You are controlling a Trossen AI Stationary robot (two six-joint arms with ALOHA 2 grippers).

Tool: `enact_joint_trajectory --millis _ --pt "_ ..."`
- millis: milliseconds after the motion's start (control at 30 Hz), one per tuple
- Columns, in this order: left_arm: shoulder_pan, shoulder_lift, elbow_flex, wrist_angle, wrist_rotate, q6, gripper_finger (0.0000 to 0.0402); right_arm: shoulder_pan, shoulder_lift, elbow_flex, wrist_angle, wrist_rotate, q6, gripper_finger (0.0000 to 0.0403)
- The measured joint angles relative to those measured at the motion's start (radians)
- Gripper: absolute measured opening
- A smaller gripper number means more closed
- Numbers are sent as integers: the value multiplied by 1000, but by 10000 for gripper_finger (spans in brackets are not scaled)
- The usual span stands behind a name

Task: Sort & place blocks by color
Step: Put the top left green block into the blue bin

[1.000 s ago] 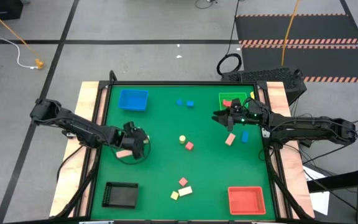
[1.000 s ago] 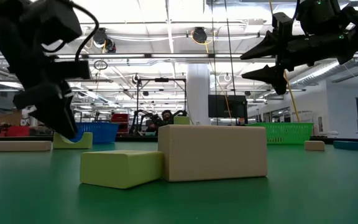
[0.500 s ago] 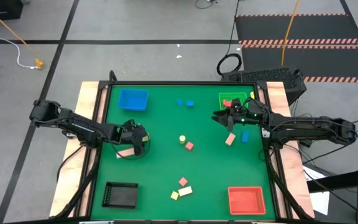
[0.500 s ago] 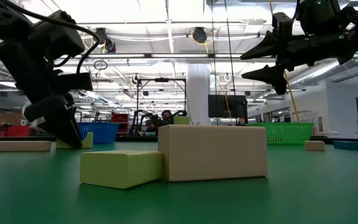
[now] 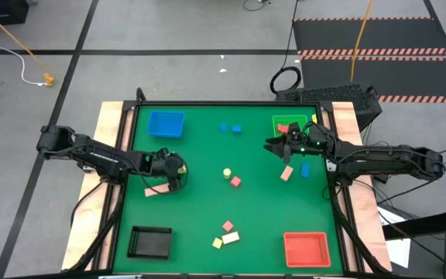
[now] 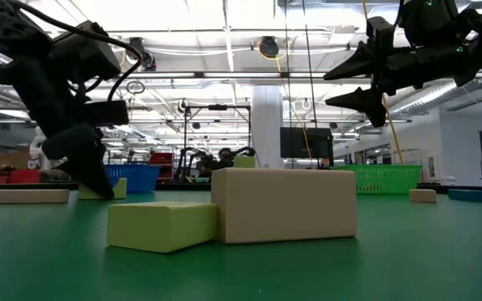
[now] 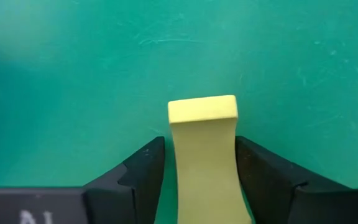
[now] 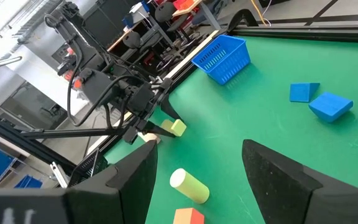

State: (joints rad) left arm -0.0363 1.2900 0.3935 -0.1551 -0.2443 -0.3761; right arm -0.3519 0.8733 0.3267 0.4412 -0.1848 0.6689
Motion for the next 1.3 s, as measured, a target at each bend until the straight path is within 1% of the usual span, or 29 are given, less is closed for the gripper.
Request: enact_joint_trajectory --millis 233,400,567,700,833,900,1033,1300 --pt "4 0 0 7 13 -46 133 0 0 0 0 0 0 226" --pt "5 1 -1 27 9 -107 132 0 0 0 0 0 0 226" --pt "5 -9 29 50 10 -96 134 0 0 0 0 0 0 226" --pt "4 -27 81 49 -64 -39 138 0 0 0 1 0 0 226" --pt "15 -29 151 52 -171 42 136 0 0 0 2 0 0 226" --pt "35 -29 177 53 -219 62 138 0 0 0 2 0 0 226" --pt "98 -29 203 44 -277 64 142 0 0 0 2 0 0 226" --pt "278 -30 205 38 -289 53 143 0 0 0 2 0 0 226"
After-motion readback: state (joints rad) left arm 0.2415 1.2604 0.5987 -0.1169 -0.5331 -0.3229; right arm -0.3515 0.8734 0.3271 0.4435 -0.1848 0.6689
